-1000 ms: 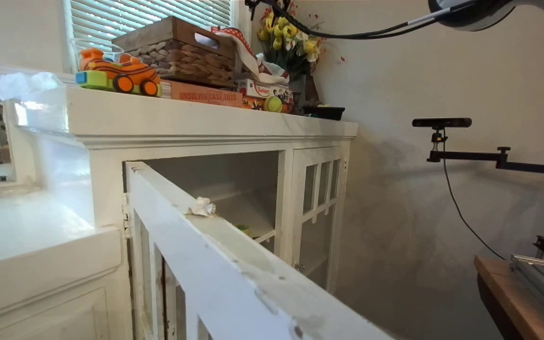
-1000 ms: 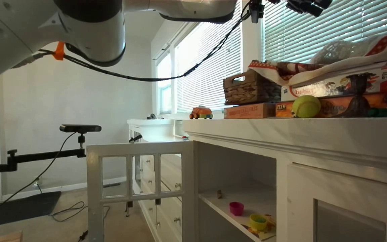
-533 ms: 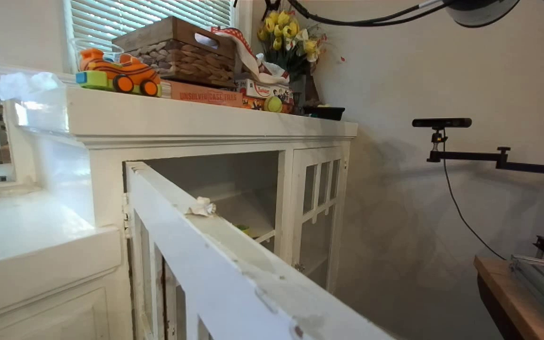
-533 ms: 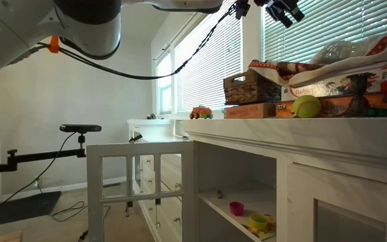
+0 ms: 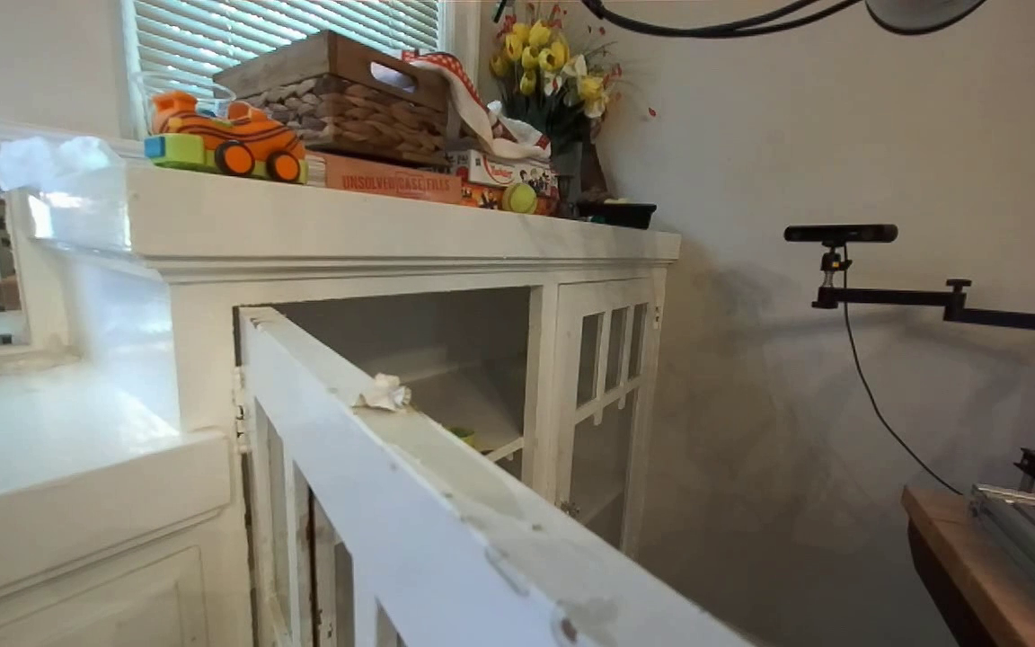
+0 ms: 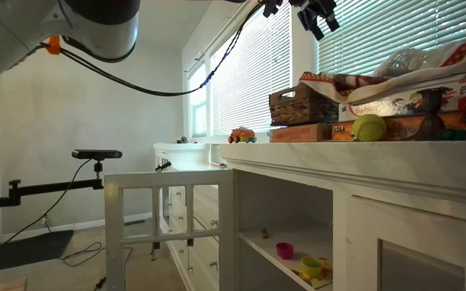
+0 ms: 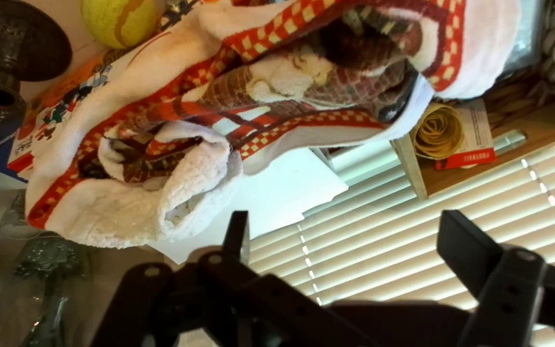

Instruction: Remove the cloth from the basket

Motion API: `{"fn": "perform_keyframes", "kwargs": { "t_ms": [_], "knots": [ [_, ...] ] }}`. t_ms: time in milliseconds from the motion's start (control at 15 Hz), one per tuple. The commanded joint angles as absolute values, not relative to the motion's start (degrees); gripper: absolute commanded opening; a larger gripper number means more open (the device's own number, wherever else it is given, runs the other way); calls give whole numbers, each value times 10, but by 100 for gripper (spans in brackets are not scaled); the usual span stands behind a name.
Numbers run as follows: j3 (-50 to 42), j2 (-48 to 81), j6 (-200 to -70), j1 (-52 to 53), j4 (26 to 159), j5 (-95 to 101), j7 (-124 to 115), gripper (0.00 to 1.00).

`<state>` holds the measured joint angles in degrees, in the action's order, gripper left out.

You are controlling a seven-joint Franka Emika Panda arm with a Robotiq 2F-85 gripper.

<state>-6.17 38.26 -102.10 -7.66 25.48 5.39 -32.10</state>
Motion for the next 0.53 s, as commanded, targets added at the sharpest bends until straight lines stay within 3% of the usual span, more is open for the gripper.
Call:
{"fn": "perform_keyframes", "kwargs": {
  "t_ms": [0, 467],
  "knots": [
    [-47, 379, -997, -76, 272, 23, -273, 100],
    [-14, 416, -951, -79, 243, -23, -196, 100]
  ]
}}
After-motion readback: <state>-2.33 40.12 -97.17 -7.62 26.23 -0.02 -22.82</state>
